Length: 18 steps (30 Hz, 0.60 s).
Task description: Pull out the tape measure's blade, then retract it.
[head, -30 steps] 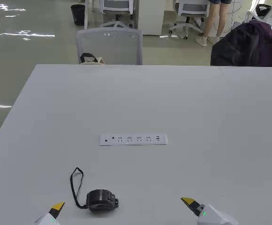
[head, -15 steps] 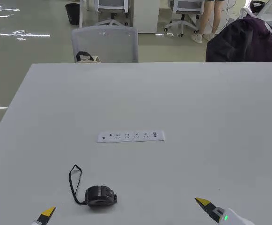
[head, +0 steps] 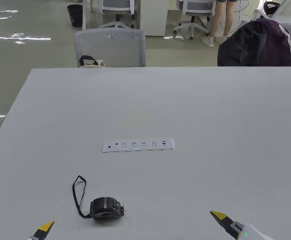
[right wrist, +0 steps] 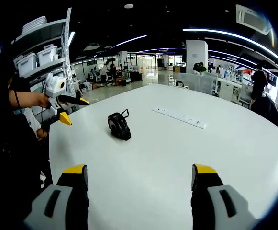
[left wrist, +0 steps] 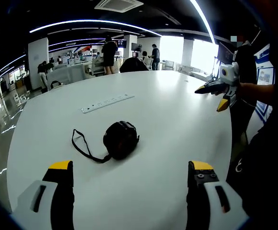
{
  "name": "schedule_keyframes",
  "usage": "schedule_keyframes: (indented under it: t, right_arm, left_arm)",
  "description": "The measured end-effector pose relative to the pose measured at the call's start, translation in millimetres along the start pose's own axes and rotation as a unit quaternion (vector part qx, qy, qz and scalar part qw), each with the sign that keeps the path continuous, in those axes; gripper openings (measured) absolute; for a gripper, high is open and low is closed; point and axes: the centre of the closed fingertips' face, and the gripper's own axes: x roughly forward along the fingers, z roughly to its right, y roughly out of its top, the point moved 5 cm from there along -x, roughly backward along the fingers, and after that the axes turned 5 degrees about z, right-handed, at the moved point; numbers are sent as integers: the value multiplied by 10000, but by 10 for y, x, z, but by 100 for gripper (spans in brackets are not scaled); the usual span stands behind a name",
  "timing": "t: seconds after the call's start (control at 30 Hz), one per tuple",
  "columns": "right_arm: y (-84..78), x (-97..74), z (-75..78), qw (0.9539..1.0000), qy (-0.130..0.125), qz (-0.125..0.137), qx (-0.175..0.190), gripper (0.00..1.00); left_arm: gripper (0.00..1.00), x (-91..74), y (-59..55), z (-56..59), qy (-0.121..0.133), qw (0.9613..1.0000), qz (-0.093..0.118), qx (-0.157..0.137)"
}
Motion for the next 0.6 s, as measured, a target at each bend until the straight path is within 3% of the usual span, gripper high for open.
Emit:
schedule_keyframes:
  t: [0.6]
  right_arm:
    - [54,14,20,10000,-23,37,-41,91]
  left_arm:
    - [99,25,-22,-3,-90,9999,-61,55]
